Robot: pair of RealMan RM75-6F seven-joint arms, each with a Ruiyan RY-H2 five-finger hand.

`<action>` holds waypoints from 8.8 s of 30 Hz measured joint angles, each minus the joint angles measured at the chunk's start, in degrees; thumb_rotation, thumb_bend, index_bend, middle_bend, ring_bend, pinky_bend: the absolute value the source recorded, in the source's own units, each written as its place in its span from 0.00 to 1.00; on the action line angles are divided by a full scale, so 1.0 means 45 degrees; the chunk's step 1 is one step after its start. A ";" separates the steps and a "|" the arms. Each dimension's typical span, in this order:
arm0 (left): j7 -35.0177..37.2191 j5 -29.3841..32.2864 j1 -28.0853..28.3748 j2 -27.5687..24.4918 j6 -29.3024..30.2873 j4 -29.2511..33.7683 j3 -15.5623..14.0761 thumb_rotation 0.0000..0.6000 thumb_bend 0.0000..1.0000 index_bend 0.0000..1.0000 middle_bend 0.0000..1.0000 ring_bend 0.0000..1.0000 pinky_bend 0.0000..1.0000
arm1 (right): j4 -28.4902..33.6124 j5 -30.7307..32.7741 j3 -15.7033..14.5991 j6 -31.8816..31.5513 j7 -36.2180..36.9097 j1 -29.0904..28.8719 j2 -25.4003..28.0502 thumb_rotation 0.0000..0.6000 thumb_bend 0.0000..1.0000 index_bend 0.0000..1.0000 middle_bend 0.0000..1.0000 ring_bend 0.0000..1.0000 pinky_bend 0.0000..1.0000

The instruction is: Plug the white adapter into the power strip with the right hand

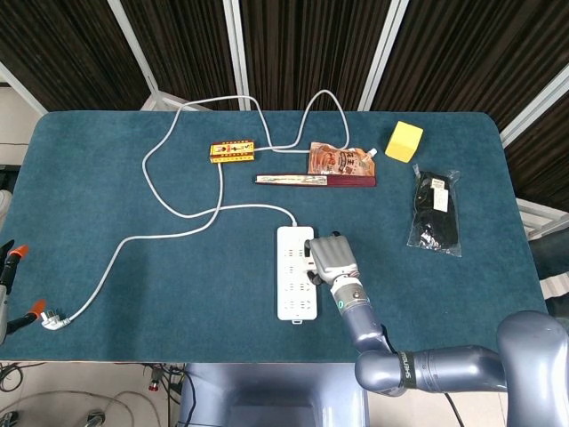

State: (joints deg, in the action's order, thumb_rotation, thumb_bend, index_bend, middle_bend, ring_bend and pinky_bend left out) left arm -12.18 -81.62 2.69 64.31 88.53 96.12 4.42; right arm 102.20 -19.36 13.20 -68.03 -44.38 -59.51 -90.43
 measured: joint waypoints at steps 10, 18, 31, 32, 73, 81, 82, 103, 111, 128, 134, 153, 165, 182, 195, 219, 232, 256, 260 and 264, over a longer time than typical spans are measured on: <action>-0.0028 0.0011 0.0002 0.0007 0.0002 0.0008 0.0005 1.00 0.18 0.13 0.05 0.00 0.01 | -0.0167 0.0095 -0.0005 0.0097 -0.0115 0.0006 -0.0064 1.00 0.53 0.69 0.60 0.47 0.22; -0.0044 0.0025 0.0001 0.0004 -0.0001 0.0019 0.0008 1.00 0.18 0.13 0.05 0.00 0.01 | -0.0258 0.0154 -0.0011 0.0163 -0.0231 -0.0020 -0.0098 1.00 0.53 0.70 0.61 0.47 0.22; -0.0063 0.0028 0.0002 0.0019 0.0010 -0.0004 0.0015 1.00 0.18 0.13 0.05 0.00 0.01 | -0.0392 0.0136 -0.0051 0.0162 -0.0546 -0.0178 -0.0352 1.00 0.53 0.71 0.61 0.48 0.22; -0.0064 0.0031 0.0003 0.0023 0.0009 -0.0006 0.0016 1.00 0.18 0.13 0.05 0.00 0.01 | -0.0400 0.0127 -0.0048 0.0154 -0.0570 -0.0194 -0.0377 1.00 0.53 0.72 0.61 0.48 0.22; -0.0025 0.0057 0.0005 -0.0015 -0.0023 0.0013 0.0014 1.00 0.18 0.13 0.05 0.00 0.01 | -0.0981 -0.0947 -0.0335 0.0304 -0.0237 0.0138 -0.1171 1.00 0.56 1.00 0.82 0.65 0.27; -0.0039 0.0074 0.0004 -0.0021 -0.0027 0.0032 0.0016 1.00 0.18 0.13 0.05 0.00 0.01 | -0.1329 -0.1387 -0.0510 0.0168 -0.0257 0.0249 -0.1509 1.00 0.56 1.00 0.84 0.66 0.28; -0.0035 0.0070 0.0003 -0.0022 -0.0025 0.0037 0.0015 1.00 0.18 0.13 0.05 0.00 0.01 | -0.1366 -0.1444 -0.0536 0.0159 -0.0267 0.0274 -0.1548 1.00 0.56 1.00 0.84 0.66 0.28; -0.0099 0.0115 -0.0001 -0.0007 -0.0018 0.0032 0.0027 1.00 0.18 0.13 0.05 0.00 0.01 | -0.0369 -0.0089 -0.0588 0.0687 -0.1378 0.0120 -0.0665 1.00 0.38 0.09 0.12 0.20 0.13; -0.0184 0.0158 0.0001 0.0024 -0.0007 0.0027 0.0047 1.00 0.18 0.13 0.05 0.00 0.01 | 0.0227 0.0678 -0.0460 0.0827 -0.1600 -0.0151 -0.0133 1.00 0.37 0.00 0.05 0.15 0.10; -0.0269 0.0220 -0.0011 0.0050 0.0015 0.0075 0.0066 1.00 0.18 0.13 0.05 0.00 0.01 | 0.2788 -0.0465 -0.0216 0.0509 -0.0093 0.0697 0.2647 1.00 0.37 0.03 0.06 0.14 0.10; -0.0284 0.0246 -0.0024 0.0046 0.0029 0.0118 0.0071 1.00 0.18 0.13 0.05 0.00 0.01 | 0.3993 -0.2311 -0.0901 0.0471 0.0729 0.1634 0.3832 1.00 0.37 0.13 0.11 0.14 0.10; -0.0160 0.0213 -0.0045 -0.0022 0.0029 0.0138 0.0055 1.00 0.18 0.13 0.05 0.00 0.01 | 0.3985 -0.5456 -0.2331 -0.0015 0.1625 0.3074 0.2817 1.00 0.37 0.18 0.23 0.15 0.10; -0.0165 0.0239 -0.0033 -0.0006 0.0006 0.0124 0.0066 1.00 0.18 0.13 0.05 0.00 0.00 | 0.3727 -0.4831 -0.2101 -0.0069 0.1089 0.2842 0.2309 1.00 0.37 0.23 0.23 0.15 0.10; -0.0177 0.0280 -0.0034 -0.0022 -0.0011 0.0131 0.0073 1.00 0.18 0.13 0.05 0.00 0.00 | 0.3639 -0.4339 -0.1859 -0.0274 0.0600 0.2560 0.1784 1.00 0.37 0.24 0.25 0.16 0.10; -0.0192 0.0297 -0.0035 -0.0025 -0.0016 0.0144 0.0074 1.00 0.18 0.13 0.05 0.00 0.00 | 0.3403 -0.4090 -0.1857 -0.0264 0.0350 0.2389 0.1380 1.00 0.37 0.30 0.31 0.18 0.10; -0.0203 0.0314 -0.0033 -0.0018 -0.0012 0.0140 0.0083 1.00 0.18 0.13 0.05 0.00 0.00 | 0.2928 -0.4021 -0.1979 -0.0371 0.0322 0.2485 0.1032 1.00 0.37 0.32 0.35 0.22 0.10; -0.0183 0.0325 -0.0024 -0.0028 -0.0043 0.0134 0.0080 1.00 0.18 0.13 0.05 0.00 0.00 | 0.2946 -0.4164 -0.1942 -0.0360 0.0212 0.2423 0.0625 1.00 0.37 0.32 0.36 0.22 0.10; -0.0132 0.0339 -0.0026 -0.0061 -0.0055 0.0159 0.0080 1.00 0.18 0.13 0.05 0.00 0.00 | 0.3131 -0.4161 -0.1535 -0.0645 0.0178 0.2376 0.0533 1.00 0.37 0.33 0.37 0.22 0.10; -0.0115 0.0329 -0.0027 -0.0071 -0.0058 0.0154 0.0074 1.00 0.18 0.13 0.05 0.00 0.00 | 0.3374 -0.4274 -0.1282 -0.0823 0.0293 0.2393 0.0706 1.00 0.37 0.32 0.34 0.22 0.10; -0.0131 0.0332 -0.0027 -0.0068 -0.0055 0.0151 0.0075 1.00 0.18 0.13 0.05 0.00 0.00 | 0.3620 -0.4339 -0.0946 -0.0987 0.0535 0.2445 0.0976 1.00 0.37 0.29 0.23 0.22 0.10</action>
State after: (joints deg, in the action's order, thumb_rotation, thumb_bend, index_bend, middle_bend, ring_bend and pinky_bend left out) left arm -12.77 -80.13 2.57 64.01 88.28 96.80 4.76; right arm 118.48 -38.89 8.94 -72.47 -41.97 -48.50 -86.04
